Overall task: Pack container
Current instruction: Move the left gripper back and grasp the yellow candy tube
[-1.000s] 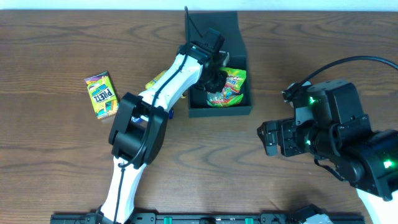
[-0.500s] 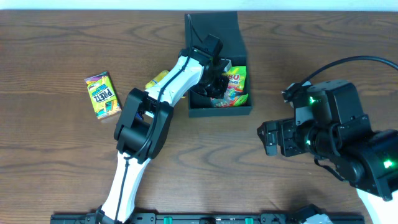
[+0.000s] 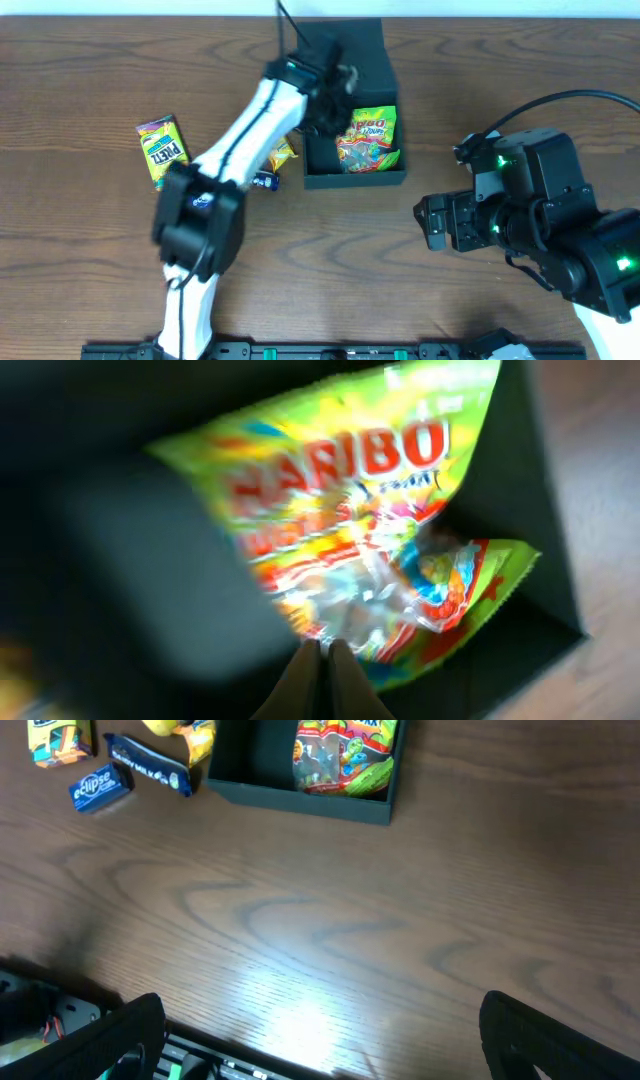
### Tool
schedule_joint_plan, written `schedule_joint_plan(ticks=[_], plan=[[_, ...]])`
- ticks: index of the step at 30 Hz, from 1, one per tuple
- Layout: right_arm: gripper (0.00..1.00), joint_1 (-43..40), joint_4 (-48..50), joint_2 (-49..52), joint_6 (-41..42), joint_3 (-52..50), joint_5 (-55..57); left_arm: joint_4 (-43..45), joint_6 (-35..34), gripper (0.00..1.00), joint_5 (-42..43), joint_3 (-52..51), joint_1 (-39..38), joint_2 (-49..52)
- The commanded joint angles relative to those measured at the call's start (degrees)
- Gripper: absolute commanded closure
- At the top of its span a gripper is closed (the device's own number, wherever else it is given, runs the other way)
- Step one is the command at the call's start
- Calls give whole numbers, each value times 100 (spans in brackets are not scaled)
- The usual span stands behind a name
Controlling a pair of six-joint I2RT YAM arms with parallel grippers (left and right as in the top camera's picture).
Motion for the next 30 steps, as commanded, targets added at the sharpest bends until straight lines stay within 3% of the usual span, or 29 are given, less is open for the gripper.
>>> schedule_joint_plan(ticks=[1,11,12,16,18,24,25,27,30], plan=[[1,-57,-7,-4,-57,59,-17,-155,90,94,-1290,-39,131,-728],[1,-57,-7,-2,-57,59,-17,-1038,1832,93,-1510,-46,979,-1440],[1,-57,-7,-2,-57,59,-17,-1102,1956,89,-1497,-52,1099,-1434],[1,-57,-7,-2,-57,59,-17,-1163,2570,53,-1139,-105,1545,-1423],[1,-57,-7,-2,-57,59,-17,-1176,2898,43,-885,-155,1725,-1414],[1,-57,-7,-4,-57,59,-17,-824,3657,33,-730,-820,1893,-1381],[1,-57,-7,-4,-57,59,-17,-682,3705,29,-730,-988,1886,-1375],[1,-57,-7,-2,-57,59,-17,-348,3700,6,-737,-1285,1886,-1368],[1,-57,-7,-2,-57,59,-17,223,3676,3,-754,-1703,1886,-1357]])
